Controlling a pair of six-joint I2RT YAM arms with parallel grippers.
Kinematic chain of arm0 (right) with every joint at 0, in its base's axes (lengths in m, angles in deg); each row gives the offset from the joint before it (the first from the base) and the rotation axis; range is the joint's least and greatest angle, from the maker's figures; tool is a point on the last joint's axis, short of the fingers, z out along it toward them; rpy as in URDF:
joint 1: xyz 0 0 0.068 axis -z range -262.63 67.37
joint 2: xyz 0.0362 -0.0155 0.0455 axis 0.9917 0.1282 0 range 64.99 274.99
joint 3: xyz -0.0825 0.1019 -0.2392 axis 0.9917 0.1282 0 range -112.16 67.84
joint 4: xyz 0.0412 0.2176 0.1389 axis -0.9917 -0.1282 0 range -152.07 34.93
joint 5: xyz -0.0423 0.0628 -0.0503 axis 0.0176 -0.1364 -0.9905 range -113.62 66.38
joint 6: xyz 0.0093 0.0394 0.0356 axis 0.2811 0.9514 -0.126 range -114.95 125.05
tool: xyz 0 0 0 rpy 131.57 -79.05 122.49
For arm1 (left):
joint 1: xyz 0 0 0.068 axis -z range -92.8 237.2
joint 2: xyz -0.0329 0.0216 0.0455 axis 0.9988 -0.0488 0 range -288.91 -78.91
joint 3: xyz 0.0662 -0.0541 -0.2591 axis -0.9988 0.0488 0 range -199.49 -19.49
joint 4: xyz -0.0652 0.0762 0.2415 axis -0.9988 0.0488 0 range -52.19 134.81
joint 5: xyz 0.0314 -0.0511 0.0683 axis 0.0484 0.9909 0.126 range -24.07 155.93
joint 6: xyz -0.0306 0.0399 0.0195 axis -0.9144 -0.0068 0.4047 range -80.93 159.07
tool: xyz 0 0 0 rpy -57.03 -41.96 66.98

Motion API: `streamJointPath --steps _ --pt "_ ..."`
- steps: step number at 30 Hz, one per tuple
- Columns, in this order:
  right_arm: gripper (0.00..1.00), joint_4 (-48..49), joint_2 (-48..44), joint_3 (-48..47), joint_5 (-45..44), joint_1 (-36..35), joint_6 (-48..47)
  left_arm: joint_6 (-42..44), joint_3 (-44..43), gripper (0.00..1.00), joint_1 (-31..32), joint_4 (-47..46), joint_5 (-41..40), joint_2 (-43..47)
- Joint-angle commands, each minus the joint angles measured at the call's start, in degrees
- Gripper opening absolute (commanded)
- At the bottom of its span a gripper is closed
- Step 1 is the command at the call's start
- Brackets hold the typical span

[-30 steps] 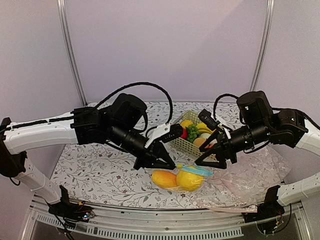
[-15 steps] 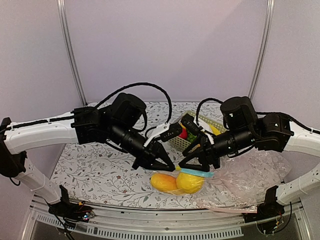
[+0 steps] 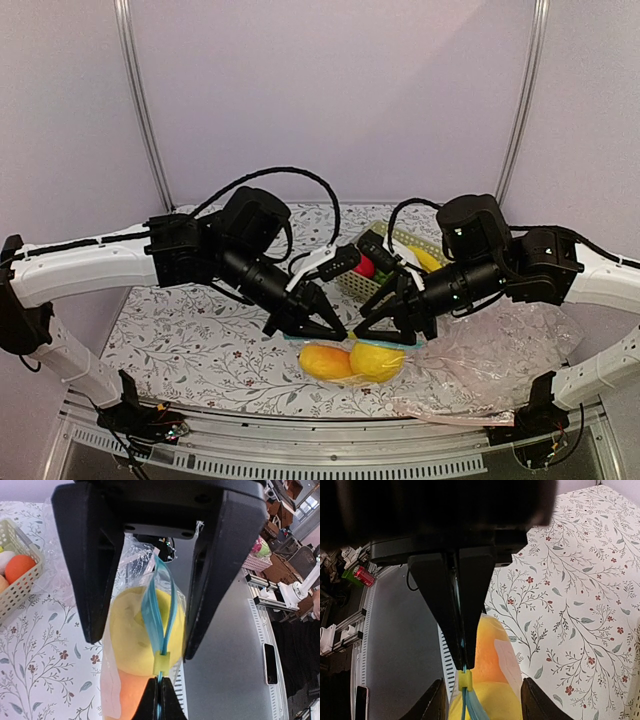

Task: Place the food in the zip-top bag and seal the zipper
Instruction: Hold the zipper from the zipper food storage bag.

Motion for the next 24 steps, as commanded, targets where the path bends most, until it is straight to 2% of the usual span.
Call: streamJointPath --steps 1,6,16,24 --pt "0.51 1.26 0.08 0.12 2.33 -0.74 1.23 -0.3 0.53 0.0 -1.14 -1.61 0.69 0.34" --pt "0.51 1.44 1.18 0.3 3.03 -0.81 1.4 -0.36 0.61 0.0 -1.46 -1.6 0.72 0.29" --pt "0.3 1.9 2.58 0.48 3.06 -0.87 0.94 -0.59 0.44 0.0 -1.84 -1.89 1.33 0.24" --pt "0.29 2.29 3.06 0.99 3.64 -0.89 1.16 -2.25 1.39 0.0 -2.9 -4.48 3.35 0.85"
